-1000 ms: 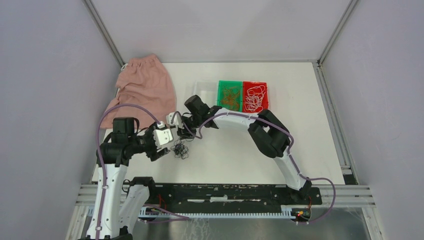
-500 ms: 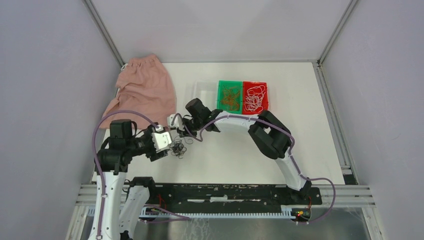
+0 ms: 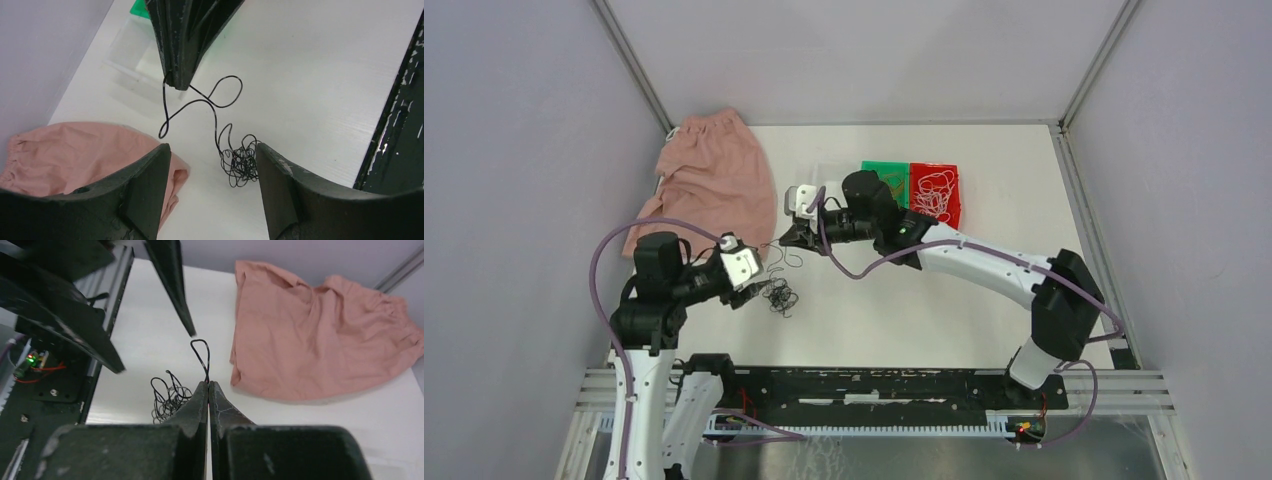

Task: Untangle the cables
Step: Untie the cable.

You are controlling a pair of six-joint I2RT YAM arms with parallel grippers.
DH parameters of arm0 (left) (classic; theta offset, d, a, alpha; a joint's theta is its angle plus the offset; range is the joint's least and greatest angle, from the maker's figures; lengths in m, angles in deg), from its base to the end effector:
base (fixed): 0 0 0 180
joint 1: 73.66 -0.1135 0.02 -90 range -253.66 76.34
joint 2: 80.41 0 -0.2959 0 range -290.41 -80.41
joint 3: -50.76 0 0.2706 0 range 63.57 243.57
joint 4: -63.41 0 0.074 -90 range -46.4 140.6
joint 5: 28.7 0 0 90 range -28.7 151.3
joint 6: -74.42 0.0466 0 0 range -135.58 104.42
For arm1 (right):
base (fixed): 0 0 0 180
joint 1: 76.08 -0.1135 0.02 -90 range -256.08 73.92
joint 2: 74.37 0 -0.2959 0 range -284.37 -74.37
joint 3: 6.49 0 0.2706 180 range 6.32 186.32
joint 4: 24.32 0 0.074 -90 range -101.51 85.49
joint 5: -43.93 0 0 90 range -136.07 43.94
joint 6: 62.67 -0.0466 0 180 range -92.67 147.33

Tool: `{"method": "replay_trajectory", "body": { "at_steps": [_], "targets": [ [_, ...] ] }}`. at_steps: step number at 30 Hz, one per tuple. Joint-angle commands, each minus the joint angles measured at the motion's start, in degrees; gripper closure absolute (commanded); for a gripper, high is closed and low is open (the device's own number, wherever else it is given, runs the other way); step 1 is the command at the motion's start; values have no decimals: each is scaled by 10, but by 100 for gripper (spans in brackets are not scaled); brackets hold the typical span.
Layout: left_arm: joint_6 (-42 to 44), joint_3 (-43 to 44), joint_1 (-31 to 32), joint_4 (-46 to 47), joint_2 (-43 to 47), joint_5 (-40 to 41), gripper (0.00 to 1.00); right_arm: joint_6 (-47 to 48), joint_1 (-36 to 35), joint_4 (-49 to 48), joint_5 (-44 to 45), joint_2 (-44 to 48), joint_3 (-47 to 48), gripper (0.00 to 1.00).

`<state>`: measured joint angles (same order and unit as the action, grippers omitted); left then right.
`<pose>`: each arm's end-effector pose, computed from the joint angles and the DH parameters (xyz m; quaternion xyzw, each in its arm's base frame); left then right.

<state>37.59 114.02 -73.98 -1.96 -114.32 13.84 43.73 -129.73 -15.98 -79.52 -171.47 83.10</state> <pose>0.0958 -0.0338 0.3492 0.5266 0.6492 -0.1333 0.5324 0.2362 0.3643 0.3409 -0.5806 0.5261 0.4020 0.4738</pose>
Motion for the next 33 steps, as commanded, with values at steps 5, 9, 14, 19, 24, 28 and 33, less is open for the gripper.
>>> {"method": "replay_trajectory", "body": {
  "at_steps": [5, 9, 14, 19, 24, 28, 33],
  "targets": [
    [-143, 46, -4, 82, -32, -97, 29, -37, -35, -4, 3, 79, 1, 100],
    [-182, 25, -4, 76, -16, -153, 29, -58, -38, -46, 17, 112, -5, 100],
    [-199, 6, -4, 76, -7, -160, 31, -105, -38, -100, 15, 137, -2, 100],
    [-225, 3, -3, 79, -10, -193, 32, -141, -38, -135, 7, 151, -5, 100],
    [-291, -8, -3, 157, -9, -208, 37, -185, -39, -172, -4, 146, -12, 100],
    [-358, -9, -3, 229, -9, -214, 45, -203, -38, -178, -10, 135, -3, 100],
    [-377, -5, -3, 226, -13, -255, 62, -225, -38, -203, -4, 126, -4, 100]
  ]
}}
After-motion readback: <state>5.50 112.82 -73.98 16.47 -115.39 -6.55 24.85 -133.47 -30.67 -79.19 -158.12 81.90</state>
